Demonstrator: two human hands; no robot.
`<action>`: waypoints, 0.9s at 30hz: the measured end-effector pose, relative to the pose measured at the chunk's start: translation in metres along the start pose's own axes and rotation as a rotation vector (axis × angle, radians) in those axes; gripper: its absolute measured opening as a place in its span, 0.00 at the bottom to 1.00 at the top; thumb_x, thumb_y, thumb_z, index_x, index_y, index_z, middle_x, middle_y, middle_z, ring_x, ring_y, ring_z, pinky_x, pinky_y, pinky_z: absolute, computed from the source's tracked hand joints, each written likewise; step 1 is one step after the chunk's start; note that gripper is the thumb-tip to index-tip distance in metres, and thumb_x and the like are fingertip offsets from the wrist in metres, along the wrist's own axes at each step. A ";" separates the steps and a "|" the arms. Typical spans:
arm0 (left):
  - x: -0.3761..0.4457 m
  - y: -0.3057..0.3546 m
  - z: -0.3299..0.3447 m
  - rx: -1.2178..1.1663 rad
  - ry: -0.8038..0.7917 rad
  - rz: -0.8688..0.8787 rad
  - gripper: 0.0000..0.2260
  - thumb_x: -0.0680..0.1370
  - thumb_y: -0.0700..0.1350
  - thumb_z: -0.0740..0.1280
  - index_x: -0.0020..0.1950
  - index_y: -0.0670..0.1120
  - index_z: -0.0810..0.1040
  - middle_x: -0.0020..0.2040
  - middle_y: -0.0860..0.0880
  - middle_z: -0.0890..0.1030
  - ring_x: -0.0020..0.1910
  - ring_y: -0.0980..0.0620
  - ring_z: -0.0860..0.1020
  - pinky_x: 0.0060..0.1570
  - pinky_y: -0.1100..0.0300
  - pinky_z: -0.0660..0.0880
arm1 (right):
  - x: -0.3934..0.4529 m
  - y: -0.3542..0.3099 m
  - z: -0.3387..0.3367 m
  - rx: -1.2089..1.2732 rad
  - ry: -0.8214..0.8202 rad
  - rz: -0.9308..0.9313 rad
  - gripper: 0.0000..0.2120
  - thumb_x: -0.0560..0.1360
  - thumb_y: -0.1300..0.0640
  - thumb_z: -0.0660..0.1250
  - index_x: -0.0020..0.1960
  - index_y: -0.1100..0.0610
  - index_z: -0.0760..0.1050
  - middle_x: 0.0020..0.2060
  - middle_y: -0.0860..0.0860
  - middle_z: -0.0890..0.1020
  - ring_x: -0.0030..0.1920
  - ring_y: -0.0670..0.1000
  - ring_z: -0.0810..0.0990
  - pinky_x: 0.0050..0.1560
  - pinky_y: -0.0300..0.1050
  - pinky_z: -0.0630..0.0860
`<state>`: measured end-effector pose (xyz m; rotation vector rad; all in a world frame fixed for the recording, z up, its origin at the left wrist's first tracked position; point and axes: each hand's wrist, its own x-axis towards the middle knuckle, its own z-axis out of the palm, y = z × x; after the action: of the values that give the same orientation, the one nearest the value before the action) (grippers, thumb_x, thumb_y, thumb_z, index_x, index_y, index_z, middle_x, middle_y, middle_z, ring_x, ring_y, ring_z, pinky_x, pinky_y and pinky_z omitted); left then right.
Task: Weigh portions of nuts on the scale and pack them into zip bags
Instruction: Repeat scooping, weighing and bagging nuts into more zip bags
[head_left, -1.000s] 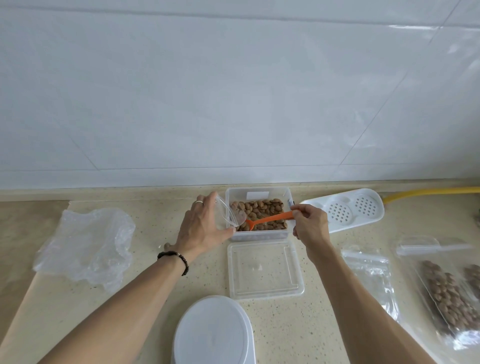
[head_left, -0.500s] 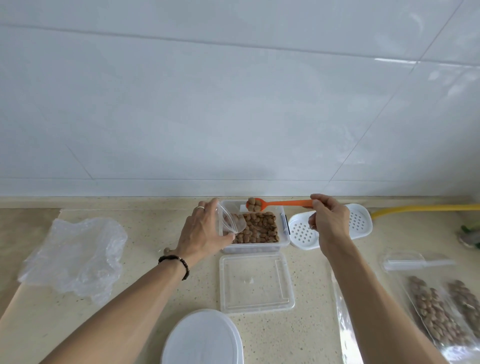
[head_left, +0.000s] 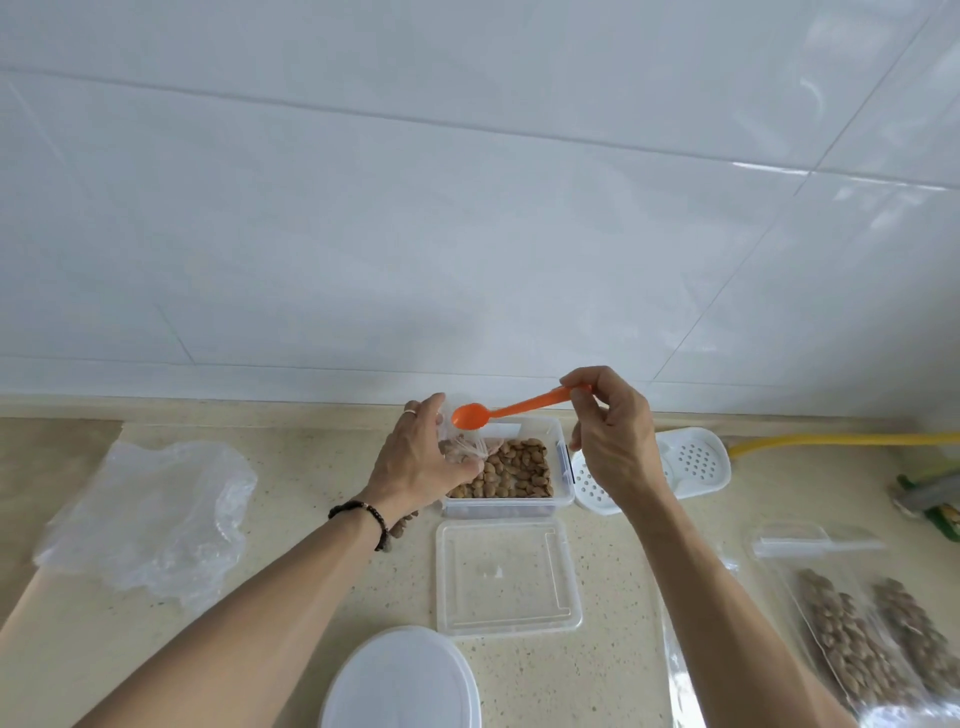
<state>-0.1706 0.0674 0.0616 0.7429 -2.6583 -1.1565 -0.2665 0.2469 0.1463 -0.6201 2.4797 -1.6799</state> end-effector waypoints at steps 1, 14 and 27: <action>-0.002 0.001 -0.002 -0.008 -0.001 -0.001 0.44 0.67 0.56 0.76 0.76 0.48 0.58 0.63 0.49 0.69 0.60 0.51 0.72 0.58 0.53 0.75 | -0.002 -0.003 -0.001 0.007 0.000 0.003 0.09 0.81 0.65 0.59 0.48 0.57 0.77 0.41 0.48 0.80 0.23 0.47 0.74 0.24 0.34 0.67; -0.075 0.038 -0.014 0.017 -0.031 0.206 0.38 0.67 0.58 0.75 0.71 0.50 0.63 0.55 0.52 0.68 0.53 0.52 0.71 0.51 0.58 0.72 | -0.082 -0.007 -0.046 0.493 0.444 0.419 0.07 0.77 0.66 0.65 0.43 0.58 0.78 0.33 0.51 0.80 0.30 0.47 0.75 0.33 0.38 0.74; -0.200 0.081 0.026 0.134 -0.108 0.401 0.38 0.67 0.58 0.75 0.71 0.48 0.63 0.58 0.49 0.71 0.57 0.49 0.73 0.54 0.55 0.73 | -0.250 0.065 -0.091 0.773 0.540 0.713 0.05 0.76 0.70 0.65 0.44 0.62 0.75 0.36 0.59 0.81 0.26 0.47 0.77 0.29 0.36 0.76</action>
<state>-0.0367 0.2307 0.1136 0.1485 -2.8135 -0.9418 -0.0828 0.4397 0.0849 0.7710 1.6428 -2.3486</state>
